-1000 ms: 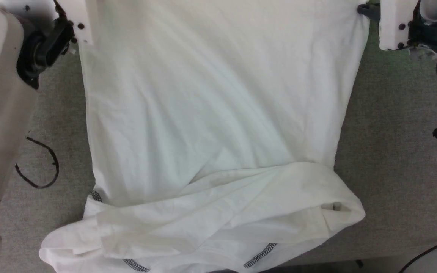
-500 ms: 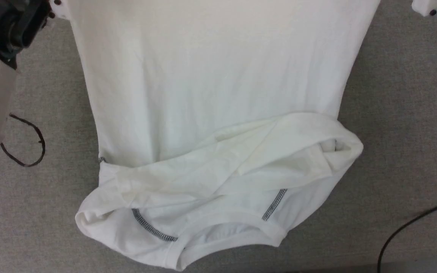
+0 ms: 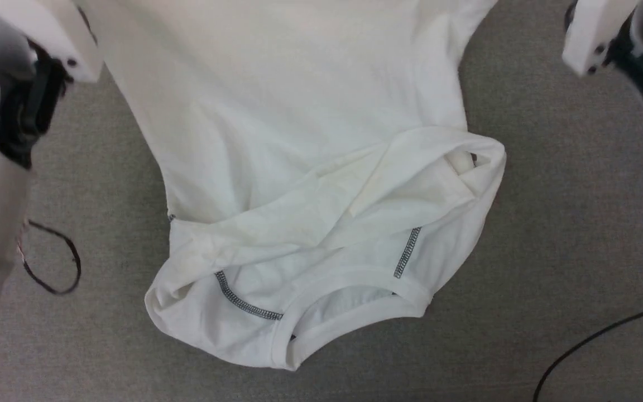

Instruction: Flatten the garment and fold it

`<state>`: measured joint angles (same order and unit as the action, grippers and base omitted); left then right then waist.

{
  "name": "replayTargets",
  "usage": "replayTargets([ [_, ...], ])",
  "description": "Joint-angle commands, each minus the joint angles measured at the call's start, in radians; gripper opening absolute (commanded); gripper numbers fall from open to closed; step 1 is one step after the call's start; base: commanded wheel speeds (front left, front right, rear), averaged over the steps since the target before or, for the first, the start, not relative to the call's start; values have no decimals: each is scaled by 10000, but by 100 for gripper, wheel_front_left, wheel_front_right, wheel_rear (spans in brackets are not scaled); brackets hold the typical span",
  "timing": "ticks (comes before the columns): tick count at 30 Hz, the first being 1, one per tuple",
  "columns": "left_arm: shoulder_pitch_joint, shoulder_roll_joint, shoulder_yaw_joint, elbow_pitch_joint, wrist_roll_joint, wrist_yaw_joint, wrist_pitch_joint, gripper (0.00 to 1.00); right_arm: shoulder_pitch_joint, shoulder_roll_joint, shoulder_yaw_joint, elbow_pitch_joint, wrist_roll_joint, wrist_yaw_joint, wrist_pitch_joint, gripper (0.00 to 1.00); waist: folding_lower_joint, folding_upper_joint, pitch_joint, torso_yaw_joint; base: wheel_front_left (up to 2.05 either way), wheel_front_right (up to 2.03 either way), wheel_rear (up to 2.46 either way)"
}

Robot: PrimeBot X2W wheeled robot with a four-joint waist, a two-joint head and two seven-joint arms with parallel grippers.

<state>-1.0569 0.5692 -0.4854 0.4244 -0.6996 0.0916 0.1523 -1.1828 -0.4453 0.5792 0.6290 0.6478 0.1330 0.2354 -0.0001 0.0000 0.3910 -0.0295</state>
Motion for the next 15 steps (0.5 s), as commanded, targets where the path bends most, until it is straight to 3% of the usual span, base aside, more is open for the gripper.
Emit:
replayTargets([
  [1,854,192,239,-339,-198,350,-271,0,717,-192,165,-311,245,-23,-30,0,1,0,-618,143,0,0,0],
  [8,4710,744,959,-2601,-741,1855,-1103,0,3498,-755,263,-1807,803,-23,169,0,1,0,-1465,217,0,0,0],
  [14,8163,1220,1219,-4923,-1058,3233,-1118,0,5849,-884,-603,-2934,616,-23,727,0,1,0,-1924,147,0,0,0],
  [15,8163,1220,1219,-4923,-1058,3233,-1118,0,5849,-884,-603,-2934,616,-23,727,0,1,0,-1924,147,0,0,0],
])
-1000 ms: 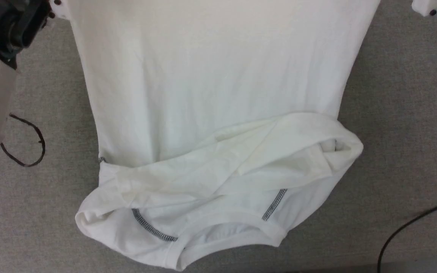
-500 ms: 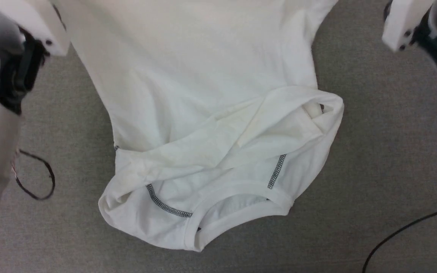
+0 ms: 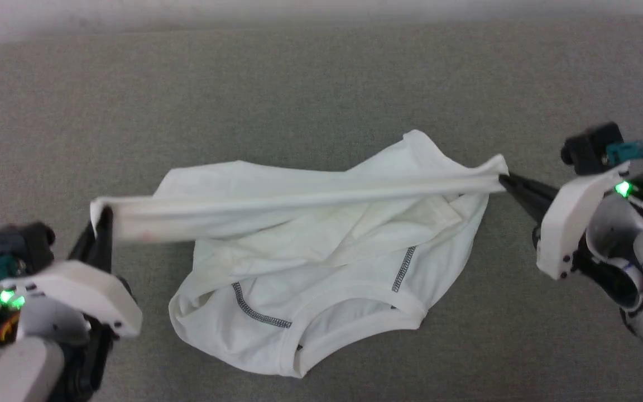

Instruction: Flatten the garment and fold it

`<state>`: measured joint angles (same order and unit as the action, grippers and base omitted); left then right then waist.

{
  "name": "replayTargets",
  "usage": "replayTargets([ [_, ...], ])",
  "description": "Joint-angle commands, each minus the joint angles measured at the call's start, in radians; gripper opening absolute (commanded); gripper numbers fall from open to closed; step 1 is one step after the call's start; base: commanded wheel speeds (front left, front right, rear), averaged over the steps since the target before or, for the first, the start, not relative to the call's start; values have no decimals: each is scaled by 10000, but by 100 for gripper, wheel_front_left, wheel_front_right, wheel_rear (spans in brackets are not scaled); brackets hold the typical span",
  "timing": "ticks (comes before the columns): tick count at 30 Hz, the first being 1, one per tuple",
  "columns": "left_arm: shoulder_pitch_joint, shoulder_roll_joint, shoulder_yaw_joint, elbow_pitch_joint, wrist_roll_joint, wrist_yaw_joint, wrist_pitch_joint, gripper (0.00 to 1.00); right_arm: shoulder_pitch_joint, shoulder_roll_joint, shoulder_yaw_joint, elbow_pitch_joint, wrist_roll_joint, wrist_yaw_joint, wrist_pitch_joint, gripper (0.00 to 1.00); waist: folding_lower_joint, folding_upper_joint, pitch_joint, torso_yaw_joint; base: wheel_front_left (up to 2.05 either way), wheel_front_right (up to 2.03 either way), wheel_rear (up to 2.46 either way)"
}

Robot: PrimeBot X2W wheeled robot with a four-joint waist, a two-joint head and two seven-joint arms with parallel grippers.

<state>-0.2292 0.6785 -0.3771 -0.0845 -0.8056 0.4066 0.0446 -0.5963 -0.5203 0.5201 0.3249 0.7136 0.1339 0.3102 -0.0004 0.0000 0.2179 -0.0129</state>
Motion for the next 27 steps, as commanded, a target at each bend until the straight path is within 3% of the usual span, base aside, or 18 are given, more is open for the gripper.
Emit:
replayTargets([
  [1,818,202,86,-431,-88,439,64,0,746,-21,-481,-87,-245,-32,162,0,4,0,-313,-22,0,0,0],
  [4,1958,274,-7,-1147,-228,878,230,0,1731,293,-1171,-253,-745,-32,424,0,4,0,-366,-61,0,0,0],
  [9,2998,179,-402,-1748,-404,1184,546,0,2734,895,-2016,-343,-1458,-32,695,0,4,0,-380,-49,0,0,0],
  [16,3320,-589,-1540,-1164,-442,983,901,0,4031,2104,-3542,-489,-2794,-32,1027,0,4,0,-333,-11,0,0,0],
  [17,3266,-709,-1698,-994,-437,914,962,27,4224,2302,-3815,-531,-2937,-32,1077,0,4,0,-329,3,0,0,0],
  [19,3161,-962,-1885,-686,-490,785,1003,49,4625,2627,-4216,-733,-3403,-32,1107,0,4,0,-335,3,0,0,0],
  [20,3129,-1065,-1932,-532,-513,751,993,87,4840,2837,-4385,-834,-3555,-32,1165,0,4,0,-349,-15,0,0,0],
  [21,3115,-1150,-1962,-401,-538,732,978,100,5029,3024,-4510,-956,-3713,-32,1219,0,4,0,-362,-44,0,0,0],
  [22,3098,-1210,-1979,-291,-539,714,940,100,5216,3192,-4611,-1072,-3869,-32,1290,7,4,0,-378,-68,0,0,0],
  [24,3047,-1285,-1996,-98,-500,672,826,100,5558,3500,-4811,-1313,-4128,-32,1417,45,4,0,-434,-95,0,0,0],
  [25,3013,-1287,-2003,-32,-445,647,750,100,5713,3628,-4900,-1445,-4245,-32,1455,78,4,0,-467,-103,0,0,0],
  [26,2962,-1282,-1991,-11,-364,619,622,100,5872,3745,-4961,-1592,-4356,-32,1503,100,4,0,-509,-108,0,0,0],
  [27,2914,-1257,-1992,-20,-267,582,502,100,6003,3847,-5020,-1776,-4427,-32,1501,100,4,0,-558,-110,0,0,0],
])
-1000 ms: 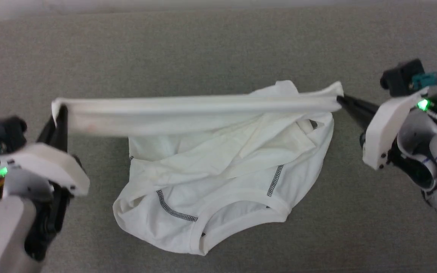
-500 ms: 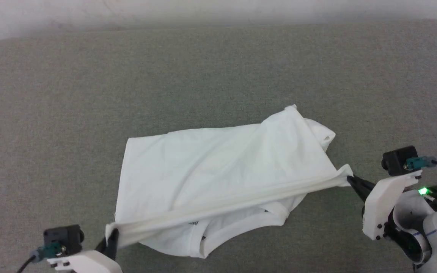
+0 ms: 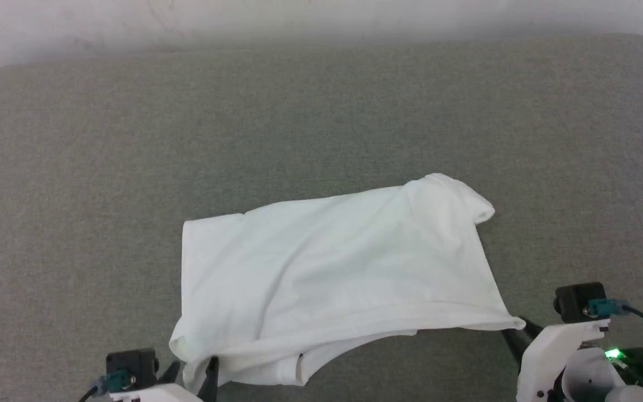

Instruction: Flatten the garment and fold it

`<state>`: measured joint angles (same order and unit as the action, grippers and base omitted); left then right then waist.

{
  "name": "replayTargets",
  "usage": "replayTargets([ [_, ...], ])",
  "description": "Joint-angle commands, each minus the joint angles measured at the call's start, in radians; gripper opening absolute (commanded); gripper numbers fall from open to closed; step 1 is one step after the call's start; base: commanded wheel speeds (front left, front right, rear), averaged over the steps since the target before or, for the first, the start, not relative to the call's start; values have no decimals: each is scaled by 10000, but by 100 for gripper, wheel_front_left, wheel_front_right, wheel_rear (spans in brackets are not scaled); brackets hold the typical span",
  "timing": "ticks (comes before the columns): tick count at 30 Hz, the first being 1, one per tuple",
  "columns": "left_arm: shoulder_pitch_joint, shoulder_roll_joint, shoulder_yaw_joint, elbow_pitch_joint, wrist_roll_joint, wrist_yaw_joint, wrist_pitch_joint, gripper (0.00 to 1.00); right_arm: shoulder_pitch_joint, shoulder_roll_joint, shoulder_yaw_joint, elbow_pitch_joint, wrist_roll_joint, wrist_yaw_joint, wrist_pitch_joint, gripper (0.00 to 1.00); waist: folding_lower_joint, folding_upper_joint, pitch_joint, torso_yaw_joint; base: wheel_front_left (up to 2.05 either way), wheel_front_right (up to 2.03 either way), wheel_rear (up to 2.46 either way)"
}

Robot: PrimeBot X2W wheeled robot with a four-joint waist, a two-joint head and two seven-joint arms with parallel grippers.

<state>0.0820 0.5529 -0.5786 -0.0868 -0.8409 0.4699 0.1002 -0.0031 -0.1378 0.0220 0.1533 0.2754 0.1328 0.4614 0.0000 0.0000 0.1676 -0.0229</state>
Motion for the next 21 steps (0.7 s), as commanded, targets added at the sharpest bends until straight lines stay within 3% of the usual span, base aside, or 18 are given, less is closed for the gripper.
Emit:
replayTargets([
  [1,-241,28,37,-42,187,-65,-187,100,189,104,-126,-276,-109,-21,-51,100,0,0,-102,-3,0,0,0],
  [12,-505,456,926,-1215,1115,374,-1879,100,565,323,-779,-2941,-26,-21,81,100,0,0,-543,104,0,0,0],
  [21,-621,906,1868,-1566,1836,1089,-2945,100,-502,-138,-1528,-2397,540,-21,1348,100,0,0,-732,367,0,0,0],
])
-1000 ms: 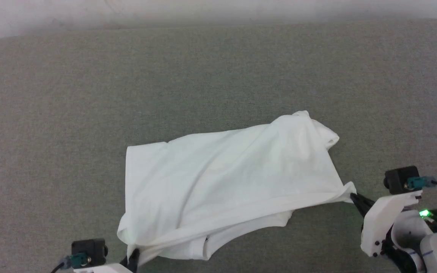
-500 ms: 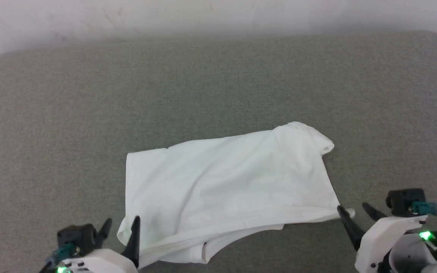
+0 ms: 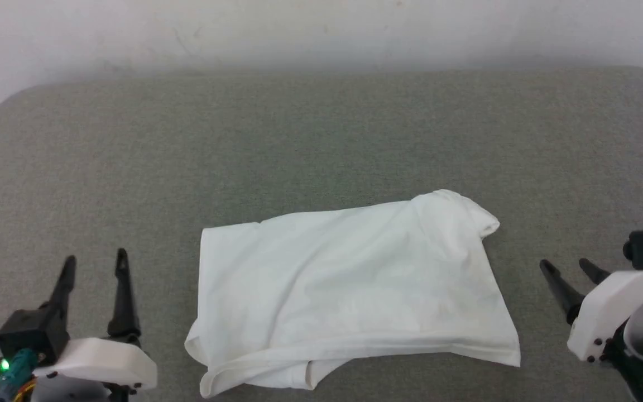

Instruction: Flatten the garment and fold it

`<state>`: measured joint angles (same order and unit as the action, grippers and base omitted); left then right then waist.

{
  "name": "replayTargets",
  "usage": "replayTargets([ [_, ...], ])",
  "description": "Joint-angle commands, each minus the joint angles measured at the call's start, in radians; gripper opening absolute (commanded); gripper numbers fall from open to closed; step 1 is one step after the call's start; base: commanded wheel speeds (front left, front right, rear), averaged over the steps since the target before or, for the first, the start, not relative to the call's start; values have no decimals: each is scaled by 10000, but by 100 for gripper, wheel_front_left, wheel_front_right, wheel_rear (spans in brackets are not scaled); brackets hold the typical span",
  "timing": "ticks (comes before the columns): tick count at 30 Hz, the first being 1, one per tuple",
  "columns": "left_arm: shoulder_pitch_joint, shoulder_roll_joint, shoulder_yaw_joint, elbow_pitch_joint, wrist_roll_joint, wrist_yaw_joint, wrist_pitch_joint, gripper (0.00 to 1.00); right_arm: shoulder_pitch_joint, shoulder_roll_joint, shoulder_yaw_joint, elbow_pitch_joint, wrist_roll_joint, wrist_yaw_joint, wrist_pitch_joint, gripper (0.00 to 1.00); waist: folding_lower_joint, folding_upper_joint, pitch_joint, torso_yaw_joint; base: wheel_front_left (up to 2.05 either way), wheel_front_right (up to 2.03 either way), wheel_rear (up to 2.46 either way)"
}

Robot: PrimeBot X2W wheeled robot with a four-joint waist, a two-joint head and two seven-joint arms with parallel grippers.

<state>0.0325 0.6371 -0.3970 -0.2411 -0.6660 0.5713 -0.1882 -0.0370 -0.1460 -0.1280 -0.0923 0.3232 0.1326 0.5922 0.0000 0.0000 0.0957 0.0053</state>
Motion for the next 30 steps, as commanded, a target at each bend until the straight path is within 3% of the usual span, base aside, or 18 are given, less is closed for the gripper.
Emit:
replayTargets([
  [1,-138,137,132,-20,174,133,-123,100,-324,-165,-39,233,138,-19,249,100,0,0,-8,162,0,0,0],
  [6,-133,454,604,-201,545,372,-409,100,-1264,-755,279,1175,648,-19,1351,100,0,0,208,542,0,0,0],
  [13,-337,746,721,-495,815,266,-493,100,-2870,-1162,952,2772,1230,-19,2816,100,0,0,798,1062,0,0,0],
  [21,-763,564,487,-542,982,110,-536,100,-4460,-994,1502,4973,1437,-19,3022,100,0,0,1446,1434,0,0,0],
  [28,-913,400,408,-350,971,7,-571,100,-4673,-679,2459,6340,1834,-19,3148,100,0,0,1680,1486,0,0,0],
  [29,-928,383,394,-322,968,-3,-574,100,-4656,-660,2593,6444,1905,-19,3168,85,0,0,1692,1480,0,0,0],
  [30,-947,367,382,-297,968,-14,-576,100,-4645,-646,2728,6514,1997,-19,3166,36,0,0,1697,1475,0,0,0],
])
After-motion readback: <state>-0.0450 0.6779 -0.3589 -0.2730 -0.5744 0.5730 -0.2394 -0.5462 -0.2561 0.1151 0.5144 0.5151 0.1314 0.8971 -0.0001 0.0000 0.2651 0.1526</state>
